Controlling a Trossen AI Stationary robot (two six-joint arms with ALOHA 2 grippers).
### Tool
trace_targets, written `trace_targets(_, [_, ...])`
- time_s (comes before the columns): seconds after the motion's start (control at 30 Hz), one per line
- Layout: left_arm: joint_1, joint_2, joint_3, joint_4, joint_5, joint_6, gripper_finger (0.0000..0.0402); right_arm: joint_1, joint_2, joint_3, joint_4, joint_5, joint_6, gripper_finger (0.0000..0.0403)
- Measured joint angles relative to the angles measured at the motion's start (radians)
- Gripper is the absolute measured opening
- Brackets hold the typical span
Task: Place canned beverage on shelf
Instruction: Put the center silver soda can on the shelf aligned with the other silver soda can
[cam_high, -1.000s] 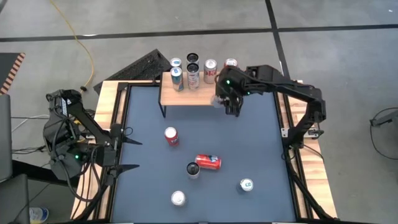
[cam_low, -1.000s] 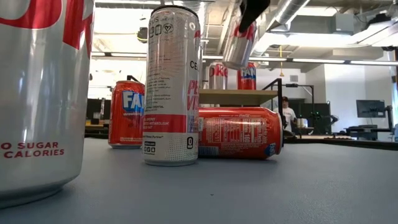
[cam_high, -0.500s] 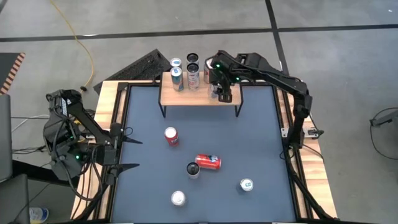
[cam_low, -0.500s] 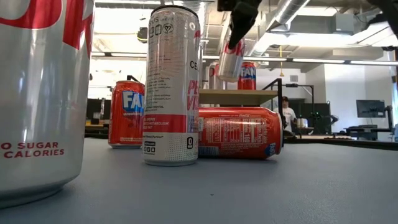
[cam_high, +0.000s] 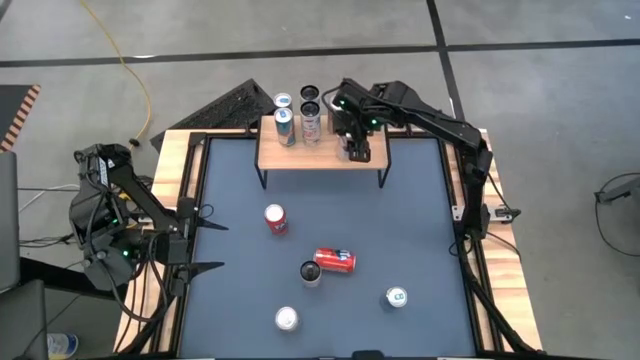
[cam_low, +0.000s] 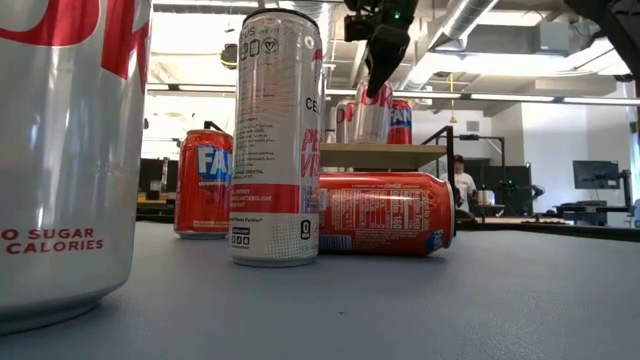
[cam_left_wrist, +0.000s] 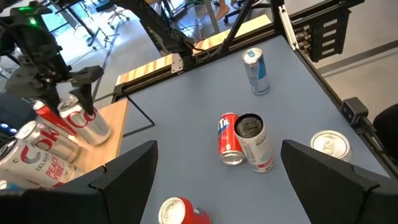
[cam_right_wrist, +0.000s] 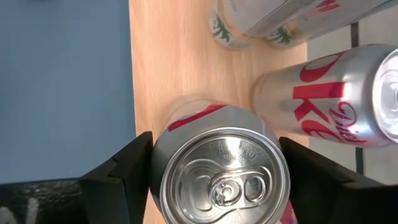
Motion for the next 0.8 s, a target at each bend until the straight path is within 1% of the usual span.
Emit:
trace_targets(0.2, [0.0, 0.0, 0.0, -0.003, -0.001, 0.001, 0.033, -0.002, 0.0, 0.0, 0.003, 0.002, 0.008, 0.0303])
trace_targets(0.3, [0.0, 0.0, 0.0, -0.003, -0.021, 0.002, 0.033, 0.0, 0.0, 0.0, 0.001, 0.002, 0.009, 0.0315])
trace_targets(0.4, [0.0, 0.0, 0.0, -0.004, -0.024, 0.002, 0.033, 0.0, 0.0, 0.0, 0.006, 0.006, 0.051, 0.0324])
trace_targets(0.5, [0.0, 0.0, 0.0, -0.004, -0.024, 0.002, 0.033, 0.0, -0.002, 0.0, 0.005, 0.008, 0.083, 0.0329])
trace_targets(0.63, [0.0, 0.0, 0.0, -0.004, -0.024, 0.01, 0.033, 0.001, -0.002, 0.0, 0.006, 0.013, 0.078, 0.033])
trace_targets(0.8, [0.0, 0.0, 0.0, -0.004, -0.024, 0.01, 0.033, 0.01, -0.002, 0.0, 0.028, 0.07, 0.03, 0.0331])
